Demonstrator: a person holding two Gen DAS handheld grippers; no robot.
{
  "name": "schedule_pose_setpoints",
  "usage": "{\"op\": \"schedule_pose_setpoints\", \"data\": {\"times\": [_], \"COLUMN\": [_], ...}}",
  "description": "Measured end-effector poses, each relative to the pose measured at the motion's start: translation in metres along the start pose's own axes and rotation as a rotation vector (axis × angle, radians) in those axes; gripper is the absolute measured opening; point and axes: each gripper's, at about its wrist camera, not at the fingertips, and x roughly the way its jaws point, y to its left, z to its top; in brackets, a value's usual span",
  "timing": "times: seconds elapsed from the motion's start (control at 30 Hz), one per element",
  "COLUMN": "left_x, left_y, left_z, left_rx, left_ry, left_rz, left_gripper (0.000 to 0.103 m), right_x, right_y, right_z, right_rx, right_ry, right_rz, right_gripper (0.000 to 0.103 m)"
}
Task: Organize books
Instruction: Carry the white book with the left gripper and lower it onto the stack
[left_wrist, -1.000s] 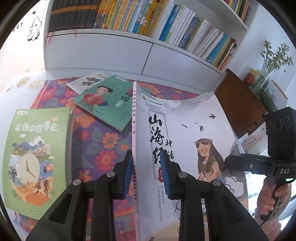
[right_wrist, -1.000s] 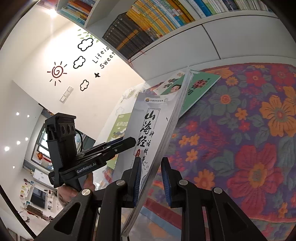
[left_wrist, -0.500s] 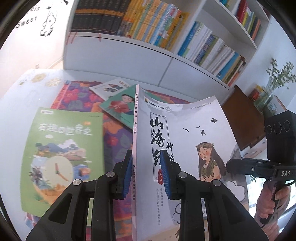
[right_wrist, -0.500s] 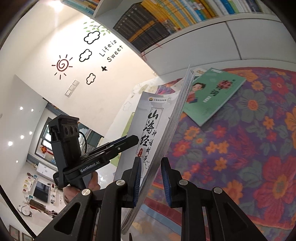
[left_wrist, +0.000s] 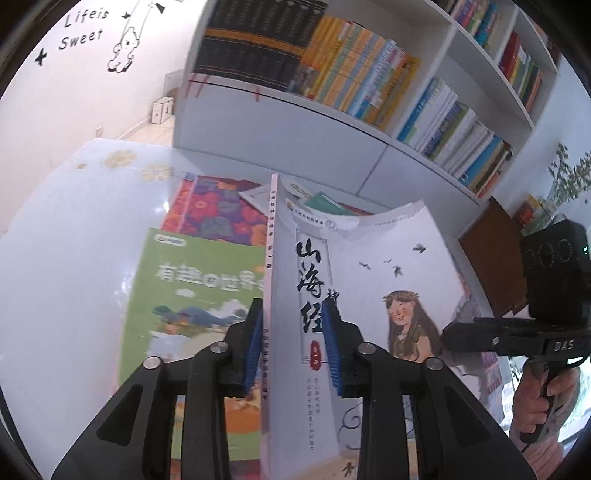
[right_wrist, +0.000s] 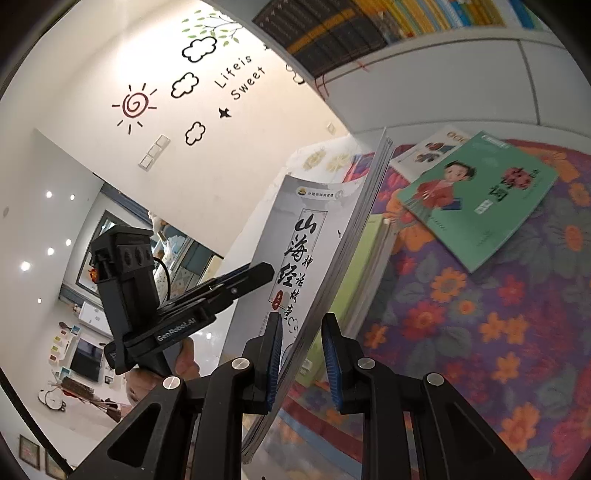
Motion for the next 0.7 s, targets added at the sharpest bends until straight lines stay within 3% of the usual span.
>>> {"op": "schedule_pose_setpoints", "data": {"times": [0.7], "left_x": [0.018], "left_y": [0.097], "left_z": [0.001], "left_rx": [-0.131], "left_ry": [0.009], "left_rz": [0.036], "left_gripper": [0.028], "right_x": [0.115], "right_y": [-0.012], "right_z": [0.021], "right_rx": [0.068], "right_ry": [0.144], "right_rz": [0.058], "right_gripper": [0.022]}}
